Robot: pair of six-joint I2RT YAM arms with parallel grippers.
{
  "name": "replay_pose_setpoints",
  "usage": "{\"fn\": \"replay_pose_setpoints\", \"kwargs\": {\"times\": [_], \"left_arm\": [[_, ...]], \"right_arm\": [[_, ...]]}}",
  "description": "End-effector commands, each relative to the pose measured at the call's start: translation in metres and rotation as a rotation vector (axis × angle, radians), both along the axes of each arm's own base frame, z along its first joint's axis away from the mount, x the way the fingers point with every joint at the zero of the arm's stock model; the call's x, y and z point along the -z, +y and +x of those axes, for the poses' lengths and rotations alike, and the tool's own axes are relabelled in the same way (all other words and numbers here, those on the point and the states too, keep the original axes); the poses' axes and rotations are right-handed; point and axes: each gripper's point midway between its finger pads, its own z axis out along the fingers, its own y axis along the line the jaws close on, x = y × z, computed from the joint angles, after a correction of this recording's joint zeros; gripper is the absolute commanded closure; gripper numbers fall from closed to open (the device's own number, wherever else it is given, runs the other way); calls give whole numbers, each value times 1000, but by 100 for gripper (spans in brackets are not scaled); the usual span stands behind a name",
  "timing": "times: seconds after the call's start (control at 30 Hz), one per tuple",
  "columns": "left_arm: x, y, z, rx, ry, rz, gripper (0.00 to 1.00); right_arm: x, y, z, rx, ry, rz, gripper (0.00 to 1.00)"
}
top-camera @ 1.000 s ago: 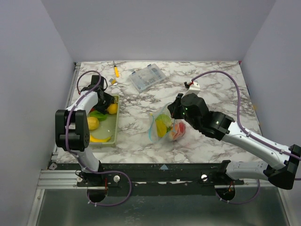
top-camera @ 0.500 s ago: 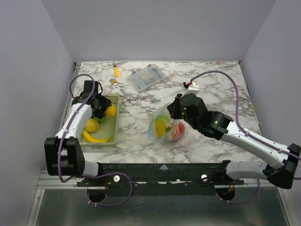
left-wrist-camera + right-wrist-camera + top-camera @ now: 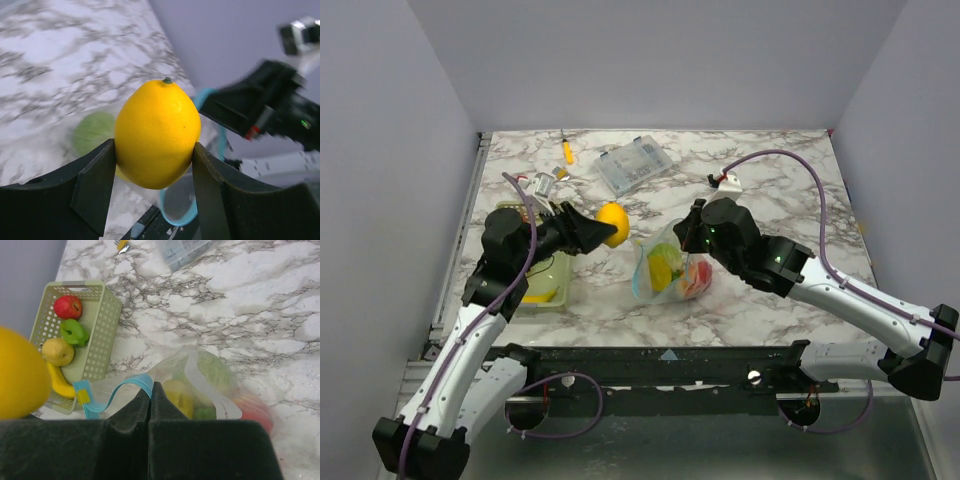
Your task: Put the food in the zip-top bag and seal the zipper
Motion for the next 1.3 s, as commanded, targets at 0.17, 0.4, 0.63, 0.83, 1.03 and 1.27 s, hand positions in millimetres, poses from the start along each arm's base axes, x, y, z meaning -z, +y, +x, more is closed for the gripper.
{"fn": "replay_pose_setpoints", "kwargs": {"times": [0.17,0.4,0.63,0.83,1.03,1.27], "left_arm": [[-27,-70,-90,362,-400,96,100],[15,-94,-84,329,-239,256,100],[32,-109,-63,286,-104,353,61],[23,-125,-66,344,-102,303,32],[12,-114,-65,321,-139,332,21],[-3,-94,-72,325,-177,327,24]], "right_arm": [[-16,10,6,-16,-35,58,99],[-16,10,4,-19,-31,70,99],[-17,9,2,-22,-28,79,99],[-19,8,1,-20,-29,83,99],[-18,7,1,-18,-29,82,99],[-17,5,1,-15,-31,78,99]]}}
